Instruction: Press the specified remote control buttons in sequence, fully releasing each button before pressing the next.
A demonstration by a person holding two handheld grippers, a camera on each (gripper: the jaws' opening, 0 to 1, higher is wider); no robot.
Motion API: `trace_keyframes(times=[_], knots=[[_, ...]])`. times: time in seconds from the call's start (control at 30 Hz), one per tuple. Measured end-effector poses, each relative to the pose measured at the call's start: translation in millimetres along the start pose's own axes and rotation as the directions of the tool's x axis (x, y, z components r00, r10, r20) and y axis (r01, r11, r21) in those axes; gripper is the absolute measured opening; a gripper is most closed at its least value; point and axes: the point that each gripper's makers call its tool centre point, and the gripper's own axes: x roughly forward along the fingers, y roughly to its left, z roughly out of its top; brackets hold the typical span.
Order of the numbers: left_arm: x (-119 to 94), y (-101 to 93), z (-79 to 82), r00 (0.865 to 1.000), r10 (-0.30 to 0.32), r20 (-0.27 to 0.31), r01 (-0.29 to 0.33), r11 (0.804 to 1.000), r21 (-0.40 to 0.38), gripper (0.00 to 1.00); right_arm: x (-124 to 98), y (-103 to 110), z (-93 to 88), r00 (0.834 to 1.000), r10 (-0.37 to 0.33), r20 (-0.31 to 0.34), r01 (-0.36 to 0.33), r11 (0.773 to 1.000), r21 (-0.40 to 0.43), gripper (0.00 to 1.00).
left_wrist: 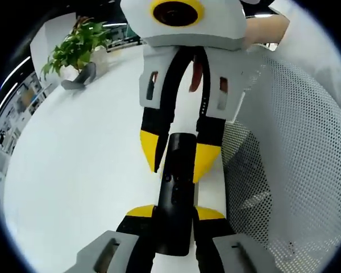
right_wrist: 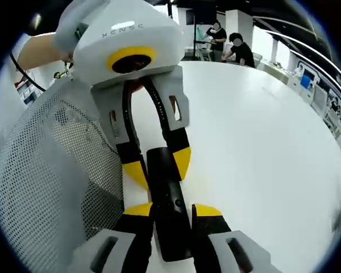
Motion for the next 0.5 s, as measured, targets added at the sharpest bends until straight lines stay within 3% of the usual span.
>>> trace_keyframes(times=[0.1,0.23,0.3,0.43,0.5], knots=[[0.1,0.0,-0.3,1.000,-0.003,0.004,0.003,1.000,0.001,0.24,3.9,4.7,-4.9,1.000,0.009,-0.011,-0.009,0.999,-0.035,0.23],[0.0,0.2,-0.7,1.000,-0.003,0.020,0.003,1.000,-0.001,0.24,6.0,1.7,-3.2,1.000,-0.006,-0.004,0.006,1.000,-0.028,0.23],[-0.2,-0.4,-0.8,0.999,-0.001,0.037,0.000,1.000,0.011,0.24,6.5,2.8,-3.5,1.000,-0.010,-0.016,0.009,0.998,-0.063,0.23],[-0.5,0.8,-0.3,0.996,0.017,0.083,-0.015,1.000,-0.025,0.25,5.8,3.0,-4.3,1.000,-0.017,-0.024,0.014,0.996,-0.093,0.22],[-0.1,2.0,1.4,0.991,0.063,0.115,-0.055,0.996,-0.071,0.26,5.4,2.5,-4.3,1.000,-0.010,-0.017,0.009,0.997,-0.079,0.22]])
